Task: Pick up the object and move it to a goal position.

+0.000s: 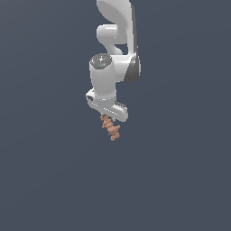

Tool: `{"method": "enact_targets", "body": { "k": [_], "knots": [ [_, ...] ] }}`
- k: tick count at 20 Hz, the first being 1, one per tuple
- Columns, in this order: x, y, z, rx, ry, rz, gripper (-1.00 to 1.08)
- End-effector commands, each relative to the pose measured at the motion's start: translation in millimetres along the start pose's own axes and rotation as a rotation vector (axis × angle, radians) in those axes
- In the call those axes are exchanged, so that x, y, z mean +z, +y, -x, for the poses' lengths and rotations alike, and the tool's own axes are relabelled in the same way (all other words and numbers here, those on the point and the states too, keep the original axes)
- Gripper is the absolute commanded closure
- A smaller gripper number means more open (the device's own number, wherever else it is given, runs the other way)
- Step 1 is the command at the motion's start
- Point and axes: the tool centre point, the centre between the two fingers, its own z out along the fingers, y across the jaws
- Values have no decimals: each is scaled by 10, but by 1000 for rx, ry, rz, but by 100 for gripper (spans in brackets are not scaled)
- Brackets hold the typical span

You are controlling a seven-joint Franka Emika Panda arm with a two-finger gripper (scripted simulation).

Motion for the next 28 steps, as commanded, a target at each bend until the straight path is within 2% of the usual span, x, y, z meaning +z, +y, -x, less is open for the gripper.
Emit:
{"method": "enact_targets", "body": {
  "k": [1,8,15,21,28],
  "knots": [
    [17,68,40,85,6,-8,-20],
    [59,252,150,307,19,-29,-20],
    [86,379,229,457,27,-43,-20],
    [97,432,263,519,30,-50,-20],
    [126,435,263,522,30,-50,-20]
  ]
}}
